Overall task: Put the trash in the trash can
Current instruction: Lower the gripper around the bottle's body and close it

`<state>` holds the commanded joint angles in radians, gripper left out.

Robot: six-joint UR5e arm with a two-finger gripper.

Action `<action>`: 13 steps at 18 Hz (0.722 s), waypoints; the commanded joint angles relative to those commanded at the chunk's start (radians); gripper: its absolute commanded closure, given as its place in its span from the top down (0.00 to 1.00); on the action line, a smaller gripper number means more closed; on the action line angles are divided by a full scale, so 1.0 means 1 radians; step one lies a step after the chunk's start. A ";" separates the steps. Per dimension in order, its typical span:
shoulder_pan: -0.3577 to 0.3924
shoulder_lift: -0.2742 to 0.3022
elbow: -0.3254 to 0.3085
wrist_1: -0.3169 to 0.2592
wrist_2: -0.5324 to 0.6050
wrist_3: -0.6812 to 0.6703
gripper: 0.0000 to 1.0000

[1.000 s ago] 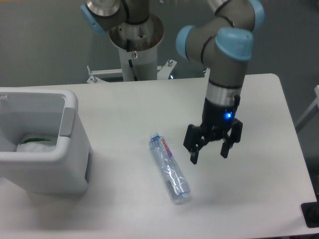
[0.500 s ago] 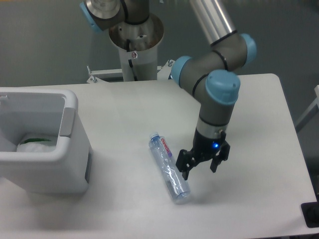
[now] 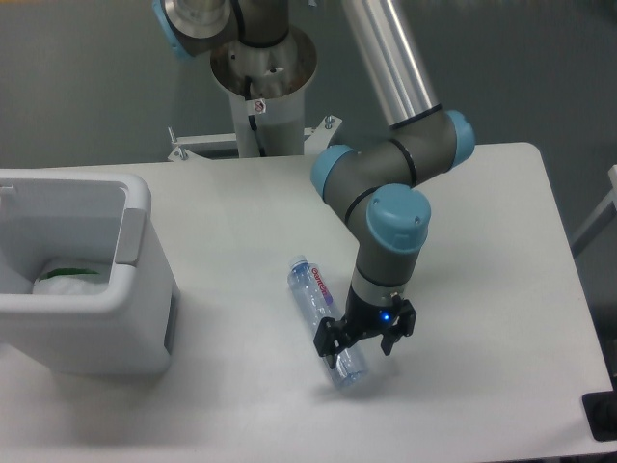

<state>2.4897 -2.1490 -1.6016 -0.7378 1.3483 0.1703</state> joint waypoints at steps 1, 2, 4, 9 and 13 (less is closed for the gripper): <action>0.000 -0.008 0.005 0.000 0.000 0.000 1.00; -0.002 -0.011 0.008 -0.002 0.000 0.000 1.00; -0.002 -0.018 0.009 0.000 0.002 0.000 1.00; -0.012 -0.037 0.008 0.000 0.035 0.000 1.00; -0.014 -0.043 0.008 0.000 0.041 0.003 1.00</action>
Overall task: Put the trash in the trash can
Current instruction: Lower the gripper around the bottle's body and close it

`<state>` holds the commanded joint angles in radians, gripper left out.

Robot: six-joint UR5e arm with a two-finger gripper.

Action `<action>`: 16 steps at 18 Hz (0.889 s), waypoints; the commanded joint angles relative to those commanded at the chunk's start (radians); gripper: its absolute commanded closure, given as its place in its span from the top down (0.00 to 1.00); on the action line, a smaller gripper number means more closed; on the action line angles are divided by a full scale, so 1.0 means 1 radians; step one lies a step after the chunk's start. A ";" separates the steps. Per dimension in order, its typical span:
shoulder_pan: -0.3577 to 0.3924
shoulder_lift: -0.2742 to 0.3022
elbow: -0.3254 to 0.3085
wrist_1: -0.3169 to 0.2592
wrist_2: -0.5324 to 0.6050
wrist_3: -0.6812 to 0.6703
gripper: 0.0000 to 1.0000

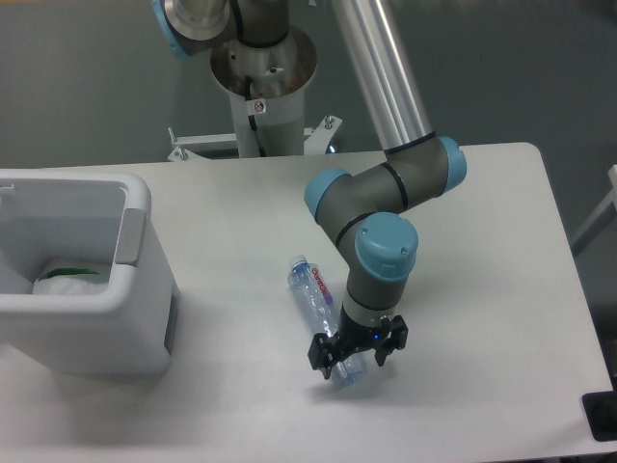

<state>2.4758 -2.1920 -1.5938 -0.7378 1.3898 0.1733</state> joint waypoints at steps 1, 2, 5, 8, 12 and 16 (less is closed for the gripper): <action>0.000 -0.005 0.003 0.000 0.000 0.000 1.00; -0.002 -0.009 0.006 0.000 0.002 0.000 1.00; -0.008 -0.020 0.011 0.002 0.002 -0.003 1.00; -0.008 -0.028 0.017 0.002 0.002 -0.003 1.00; -0.008 -0.032 0.020 0.002 0.002 -0.003 1.00; -0.008 -0.037 0.021 0.002 0.003 -0.003 0.96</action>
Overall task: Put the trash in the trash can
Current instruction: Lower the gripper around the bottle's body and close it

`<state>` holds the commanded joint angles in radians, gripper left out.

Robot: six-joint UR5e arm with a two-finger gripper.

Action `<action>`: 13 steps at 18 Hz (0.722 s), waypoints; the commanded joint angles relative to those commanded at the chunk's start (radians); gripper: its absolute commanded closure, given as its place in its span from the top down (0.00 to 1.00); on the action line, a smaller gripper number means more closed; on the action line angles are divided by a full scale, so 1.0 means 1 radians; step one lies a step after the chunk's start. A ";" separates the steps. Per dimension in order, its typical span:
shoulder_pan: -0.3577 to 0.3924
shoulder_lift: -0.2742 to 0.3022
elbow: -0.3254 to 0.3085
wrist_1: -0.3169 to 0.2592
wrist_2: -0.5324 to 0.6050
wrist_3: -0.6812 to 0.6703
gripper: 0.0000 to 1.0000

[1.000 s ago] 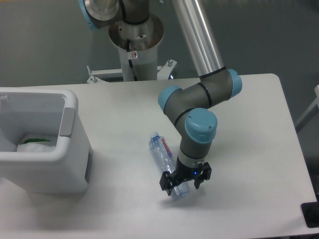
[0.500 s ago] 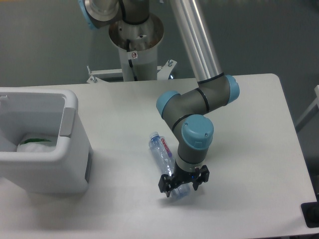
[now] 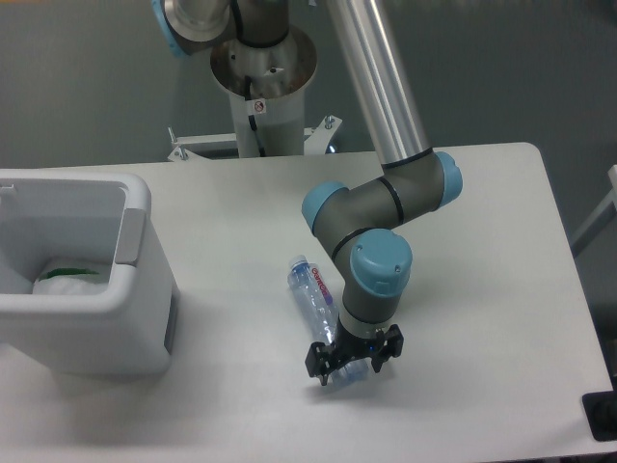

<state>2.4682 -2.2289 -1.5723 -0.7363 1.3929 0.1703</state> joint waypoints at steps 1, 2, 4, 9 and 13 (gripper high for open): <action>0.000 0.000 0.000 0.000 0.000 0.000 0.94; 0.000 0.000 0.000 0.000 0.000 0.000 0.93; 0.000 0.000 0.000 0.000 0.000 0.000 0.89; -0.002 -0.003 -0.002 -0.002 0.000 0.000 0.84; -0.002 -0.002 -0.005 -0.002 0.000 0.000 0.78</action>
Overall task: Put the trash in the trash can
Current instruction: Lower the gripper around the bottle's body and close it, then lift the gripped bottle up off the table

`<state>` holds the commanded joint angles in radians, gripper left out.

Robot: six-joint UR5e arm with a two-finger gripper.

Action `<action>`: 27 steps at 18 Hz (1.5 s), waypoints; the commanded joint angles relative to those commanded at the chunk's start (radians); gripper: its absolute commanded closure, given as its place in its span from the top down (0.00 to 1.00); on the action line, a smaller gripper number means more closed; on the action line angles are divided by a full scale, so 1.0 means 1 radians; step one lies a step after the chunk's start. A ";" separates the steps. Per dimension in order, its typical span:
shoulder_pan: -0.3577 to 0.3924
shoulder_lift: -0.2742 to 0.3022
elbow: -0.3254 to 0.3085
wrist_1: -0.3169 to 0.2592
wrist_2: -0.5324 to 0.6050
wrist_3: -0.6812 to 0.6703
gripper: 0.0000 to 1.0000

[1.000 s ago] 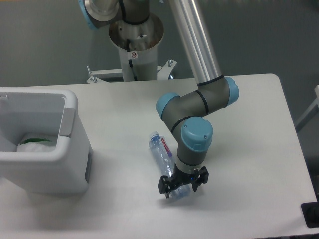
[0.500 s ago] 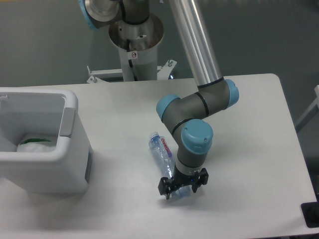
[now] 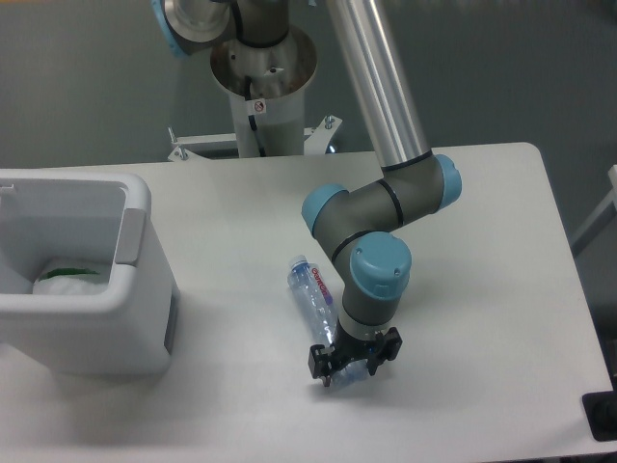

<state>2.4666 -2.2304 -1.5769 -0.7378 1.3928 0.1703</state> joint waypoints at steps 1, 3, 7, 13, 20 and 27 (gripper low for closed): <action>0.000 0.000 0.000 0.000 -0.002 0.000 0.78; 0.000 0.002 0.000 0.000 -0.002 0.000 0.75; -0.006 0.003 0.000 0.000 -0.002 -0.002 0.70; -0.006 0.002 0.000 0.000 0.000 -0.003 0.66; -0.006 0.008 -0.003 0.000 0.000 -0.003 0.66; -0.003 0.069 0.028 0.003 -0.002 -0.002 0.66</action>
<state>2.4635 -2.1616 -1.5494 -0.7348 1.3913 0.1688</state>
